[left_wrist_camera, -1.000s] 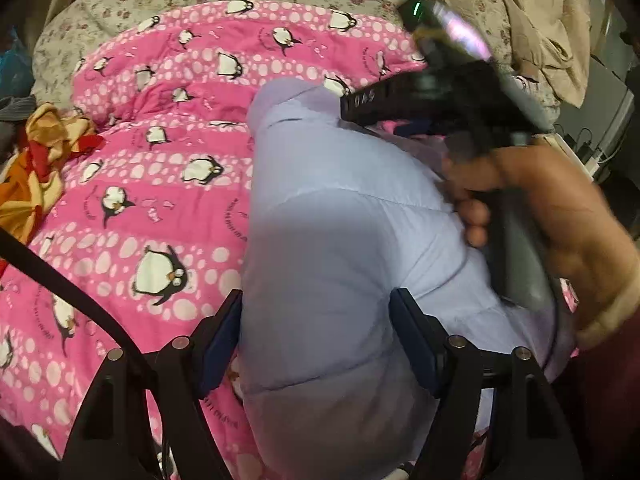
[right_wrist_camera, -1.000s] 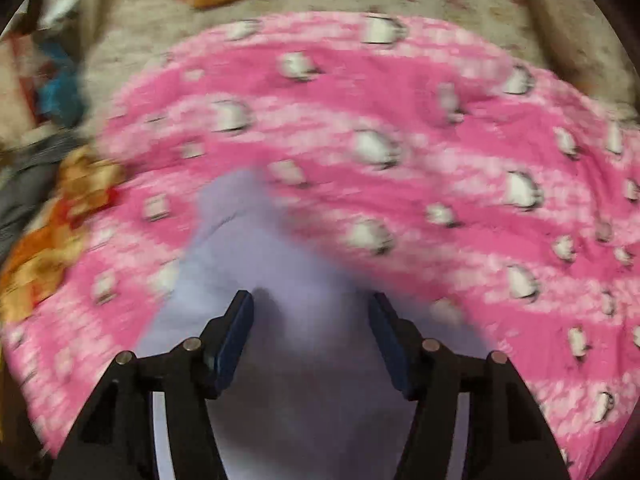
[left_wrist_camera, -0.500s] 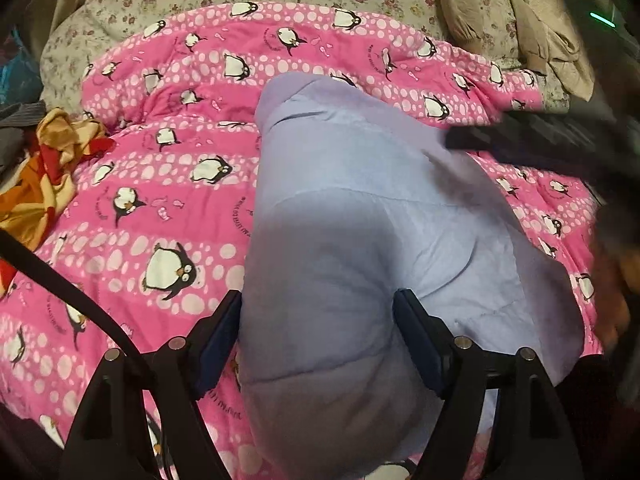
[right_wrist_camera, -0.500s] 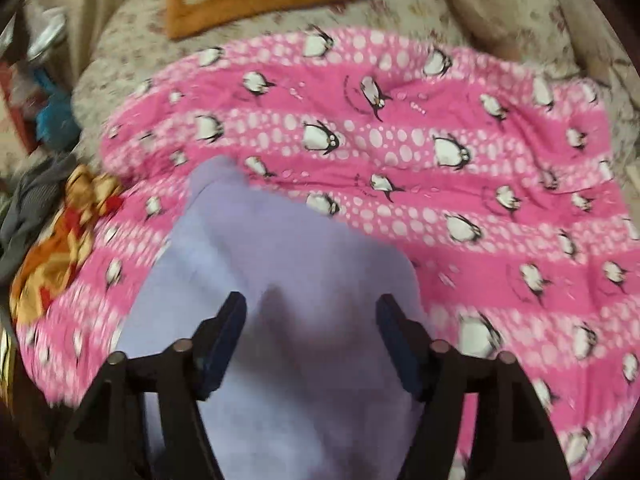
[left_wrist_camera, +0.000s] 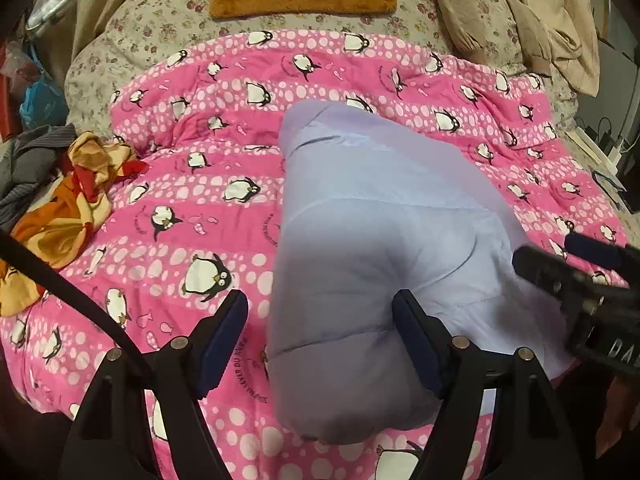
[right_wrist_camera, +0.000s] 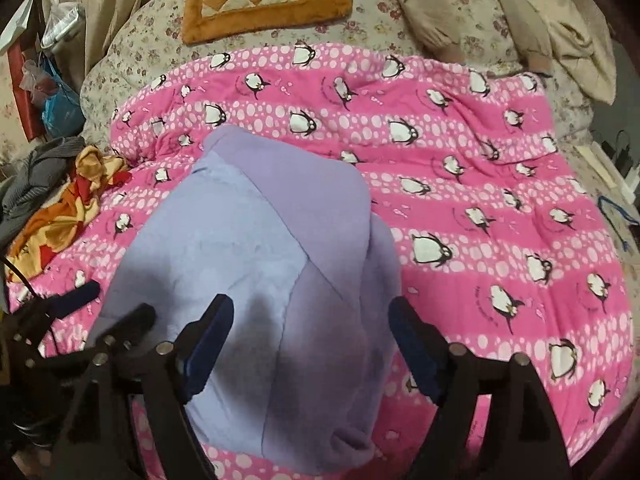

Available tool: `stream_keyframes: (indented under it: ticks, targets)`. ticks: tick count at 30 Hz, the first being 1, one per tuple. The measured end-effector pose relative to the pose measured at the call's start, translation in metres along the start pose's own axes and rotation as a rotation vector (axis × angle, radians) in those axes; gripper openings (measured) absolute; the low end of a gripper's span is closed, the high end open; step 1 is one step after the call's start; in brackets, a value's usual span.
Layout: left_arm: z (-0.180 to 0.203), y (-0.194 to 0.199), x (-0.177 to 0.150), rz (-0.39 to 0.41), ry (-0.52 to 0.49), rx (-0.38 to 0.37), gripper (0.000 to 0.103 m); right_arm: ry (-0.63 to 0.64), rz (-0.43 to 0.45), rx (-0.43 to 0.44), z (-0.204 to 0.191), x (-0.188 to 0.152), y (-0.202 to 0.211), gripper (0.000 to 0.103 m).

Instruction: Fold large clothes

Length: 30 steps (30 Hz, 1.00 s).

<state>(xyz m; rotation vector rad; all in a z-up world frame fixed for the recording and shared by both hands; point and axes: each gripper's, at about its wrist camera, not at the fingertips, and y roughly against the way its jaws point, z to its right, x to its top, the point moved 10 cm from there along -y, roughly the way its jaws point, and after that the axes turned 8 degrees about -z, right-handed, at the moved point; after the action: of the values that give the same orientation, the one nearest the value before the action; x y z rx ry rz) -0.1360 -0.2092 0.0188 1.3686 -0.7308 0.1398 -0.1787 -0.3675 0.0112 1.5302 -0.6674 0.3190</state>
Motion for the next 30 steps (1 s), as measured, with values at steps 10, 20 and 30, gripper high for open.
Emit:
stream_keyframes:
  ticks: [10, 20, 30]
  targets:
    - [-0.009, 0.006, 0.003, 0.034, 0.023, 0.02, 0.047, -0.007, -0.007, 0.014, -0.008, -0.011, -0.003, 0.086]
    - [-0.012, 0.004, 0.004, 0.042, 0.034, 0.02, 0.045, 0.007, -0.006, 0.007, -0.015, -0.012, -0.008, 0.089]
    - [-0.014, 0.005, 0.004, 0.053, 0.032, 0.026, 0.045, 0.001, -0.003, 0.013, -0.014, -0.01, -0.008, 0.09]
